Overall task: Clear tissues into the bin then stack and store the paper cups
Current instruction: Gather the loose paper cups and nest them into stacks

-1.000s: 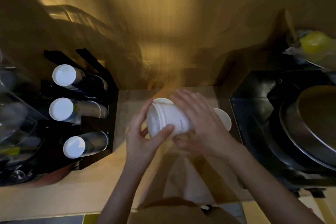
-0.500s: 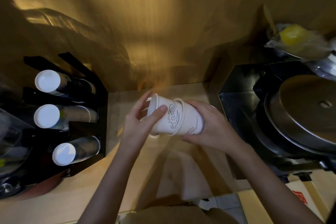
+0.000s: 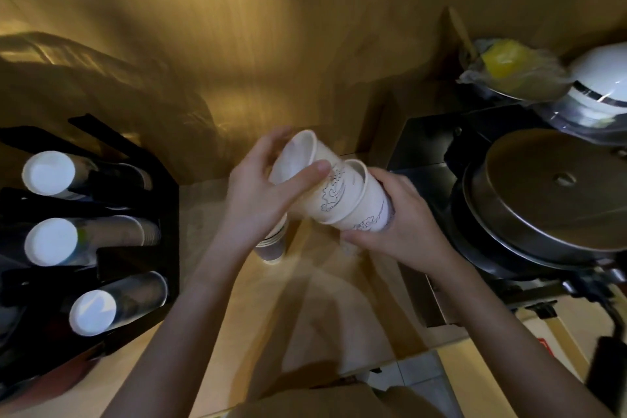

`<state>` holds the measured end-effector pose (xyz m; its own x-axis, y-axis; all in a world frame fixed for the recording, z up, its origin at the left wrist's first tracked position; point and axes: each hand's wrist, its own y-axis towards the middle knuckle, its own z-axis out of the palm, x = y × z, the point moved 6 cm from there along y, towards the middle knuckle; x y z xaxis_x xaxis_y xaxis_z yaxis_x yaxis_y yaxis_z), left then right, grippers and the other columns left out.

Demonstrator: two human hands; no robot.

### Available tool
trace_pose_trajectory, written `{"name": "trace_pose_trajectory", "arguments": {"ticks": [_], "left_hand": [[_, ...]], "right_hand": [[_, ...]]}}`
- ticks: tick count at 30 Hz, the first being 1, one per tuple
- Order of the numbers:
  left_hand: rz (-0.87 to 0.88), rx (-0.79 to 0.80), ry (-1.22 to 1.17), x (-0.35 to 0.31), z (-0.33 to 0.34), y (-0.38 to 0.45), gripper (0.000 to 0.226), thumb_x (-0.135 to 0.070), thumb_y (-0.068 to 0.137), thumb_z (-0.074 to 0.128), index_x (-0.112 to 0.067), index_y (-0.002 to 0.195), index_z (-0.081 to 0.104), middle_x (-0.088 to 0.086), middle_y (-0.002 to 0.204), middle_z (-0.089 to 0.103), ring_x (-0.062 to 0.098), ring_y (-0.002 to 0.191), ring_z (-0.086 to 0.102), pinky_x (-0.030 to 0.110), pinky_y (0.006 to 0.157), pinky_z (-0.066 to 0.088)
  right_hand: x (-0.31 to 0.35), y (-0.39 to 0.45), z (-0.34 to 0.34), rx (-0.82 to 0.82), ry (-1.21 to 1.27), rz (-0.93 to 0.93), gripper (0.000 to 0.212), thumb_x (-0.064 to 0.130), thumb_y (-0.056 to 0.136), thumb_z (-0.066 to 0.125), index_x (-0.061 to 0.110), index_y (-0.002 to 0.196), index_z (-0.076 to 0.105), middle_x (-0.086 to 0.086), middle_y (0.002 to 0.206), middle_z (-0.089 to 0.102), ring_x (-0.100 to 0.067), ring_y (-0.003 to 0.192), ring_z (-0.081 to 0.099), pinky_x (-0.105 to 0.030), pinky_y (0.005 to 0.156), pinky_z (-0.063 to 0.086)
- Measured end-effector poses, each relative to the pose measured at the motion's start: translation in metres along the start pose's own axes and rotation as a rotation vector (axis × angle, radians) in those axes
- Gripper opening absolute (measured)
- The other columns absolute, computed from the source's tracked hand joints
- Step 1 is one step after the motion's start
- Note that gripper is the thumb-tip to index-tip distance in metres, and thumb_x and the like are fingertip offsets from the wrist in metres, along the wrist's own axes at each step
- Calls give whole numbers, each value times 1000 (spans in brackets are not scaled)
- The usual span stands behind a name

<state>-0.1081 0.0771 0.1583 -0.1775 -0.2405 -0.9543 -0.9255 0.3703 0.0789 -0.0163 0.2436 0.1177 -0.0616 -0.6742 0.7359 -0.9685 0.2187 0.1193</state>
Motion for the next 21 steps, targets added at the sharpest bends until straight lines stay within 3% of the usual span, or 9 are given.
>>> {"name": "trace_pose_trajectory", "arguments": {"ticks": [2,5,8,10,15,18,21], "left_hand": [[136,81,112,-26,14,1,77,-63,55,63,-33,124,48,-20,114,55,-1,108,53,8,85,43],[270,148,251,-48,38,4,76,-61,60,65,-30,127,47,-9,126,54,8,115,49,20,93,40],[310,225,354,-53,64,13,77,-56,64,67,-26,132,43,-6,134,50,10,120,44,17,92,34],[344,272,421,-50,79,20,78,-55,68,70,-25,133,41,-4,137,48,13,124,42,22,96,32],[390,369,544,-28,109,28,79,-54,69,70,-23,135,39,-2,138,47,16,129,37,26,100,27],[386,400,557,-9,120,29,78,-52,67,71,-22,133,41,1,137,48,18,128,37,28,102,28],[390,406,588,5,128,28,75,-51,68,71,-22,132,43,3,138,46,19,130,36,31,104,28]], "right_hand": [[1,4,-9,-49,48,6,87,34,54,86,32,128,41,33,106,37,-9,113,43,-29,93,40],[0,9,-17,-73,147,52,84,38,53,82,43,124,37,28,109,36,-8,116,43,-28,94,42],[-10,14,-19,-87,308,111,80,33,54,83,48,119,39,14,118,43,-11,117,47,-40,95,48],[-20,16,-19,-98,410,145,84,34,52,83,45,123,40,4,125,49,-14,117,52,-46,96,49],[-43,14,-5,-92,544,194,88,23,53,85,25,129,41,2,125,57,-11,116,56,-39,100,48],[-57,9,4,-117,559,225,82,5,58,83,21,127,42,6,119,57,-8,113,56,-32,99,47],[-68,6,12,-143,564,247,81,-2,60,81,21,128,42,12,113,57,-2,109,55,-21,94,47]]}}
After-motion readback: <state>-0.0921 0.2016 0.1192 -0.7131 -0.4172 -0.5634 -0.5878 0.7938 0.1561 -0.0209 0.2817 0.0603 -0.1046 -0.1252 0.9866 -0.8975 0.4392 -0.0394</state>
